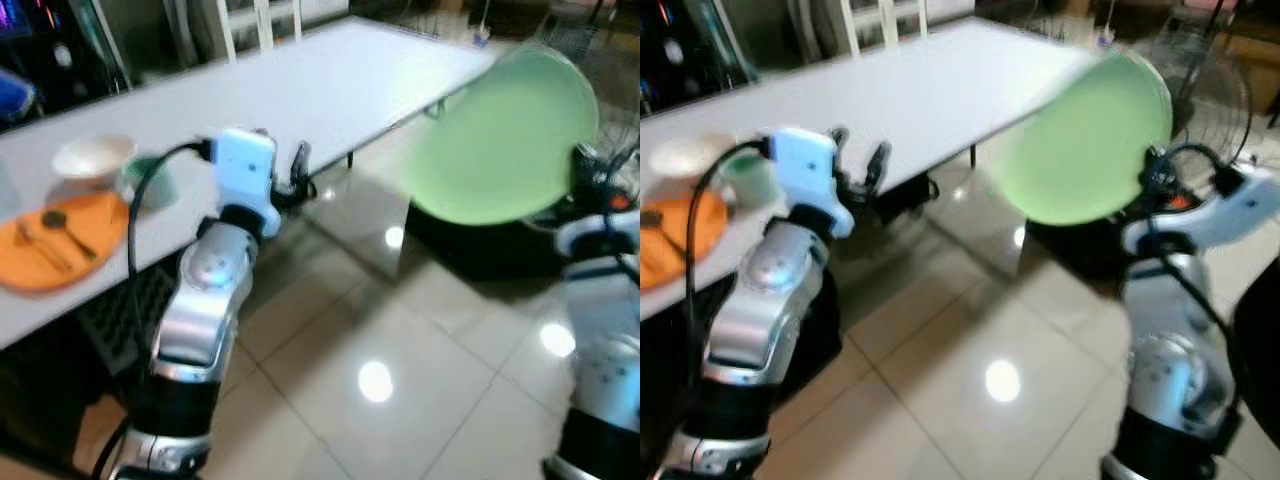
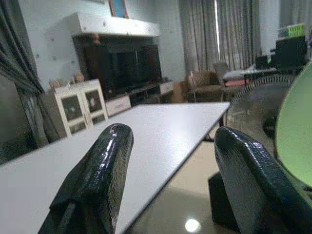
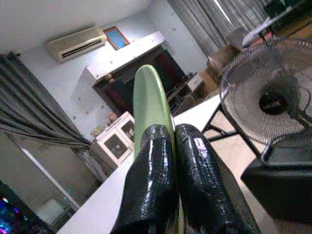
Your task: Setting the table
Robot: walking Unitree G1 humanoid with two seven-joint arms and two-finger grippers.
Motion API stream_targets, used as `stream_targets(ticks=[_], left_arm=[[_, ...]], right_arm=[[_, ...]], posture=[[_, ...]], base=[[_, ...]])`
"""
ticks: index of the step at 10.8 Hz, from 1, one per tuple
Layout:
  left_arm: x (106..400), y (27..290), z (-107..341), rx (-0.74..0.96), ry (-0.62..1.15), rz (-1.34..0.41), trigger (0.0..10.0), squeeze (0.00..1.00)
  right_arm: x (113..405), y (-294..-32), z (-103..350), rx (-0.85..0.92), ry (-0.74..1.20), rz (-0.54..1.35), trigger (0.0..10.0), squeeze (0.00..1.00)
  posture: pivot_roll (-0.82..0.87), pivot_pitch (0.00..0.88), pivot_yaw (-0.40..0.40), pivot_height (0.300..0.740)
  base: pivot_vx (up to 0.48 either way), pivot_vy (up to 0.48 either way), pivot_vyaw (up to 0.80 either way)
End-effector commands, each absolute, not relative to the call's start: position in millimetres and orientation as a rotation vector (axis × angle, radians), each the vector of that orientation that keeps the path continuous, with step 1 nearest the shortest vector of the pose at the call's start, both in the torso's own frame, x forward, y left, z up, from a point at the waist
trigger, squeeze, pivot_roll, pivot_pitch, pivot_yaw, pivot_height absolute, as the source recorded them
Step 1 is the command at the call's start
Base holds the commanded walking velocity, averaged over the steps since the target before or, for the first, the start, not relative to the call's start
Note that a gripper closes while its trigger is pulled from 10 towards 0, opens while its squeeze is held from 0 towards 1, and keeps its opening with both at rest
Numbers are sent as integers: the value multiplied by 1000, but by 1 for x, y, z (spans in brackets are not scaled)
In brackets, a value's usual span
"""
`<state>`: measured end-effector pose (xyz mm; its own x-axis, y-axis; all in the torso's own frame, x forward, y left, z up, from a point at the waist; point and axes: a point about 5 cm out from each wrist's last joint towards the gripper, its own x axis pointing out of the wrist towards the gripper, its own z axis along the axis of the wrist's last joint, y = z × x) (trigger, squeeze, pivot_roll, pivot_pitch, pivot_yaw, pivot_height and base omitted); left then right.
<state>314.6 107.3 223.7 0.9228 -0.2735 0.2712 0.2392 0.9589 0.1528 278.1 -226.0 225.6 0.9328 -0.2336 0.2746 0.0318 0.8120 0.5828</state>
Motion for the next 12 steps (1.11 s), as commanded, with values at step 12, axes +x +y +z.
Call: stream_targets(ticks=[12], left_arm=[[309, 106, 229, 116, -309, -325, 10000, 0]], right_arm=[[289, -227, 222, 569, -303, -163, 10000, 0]], posture=[[-37, 0, 20, 740]], base=[[369, 0, 240]])
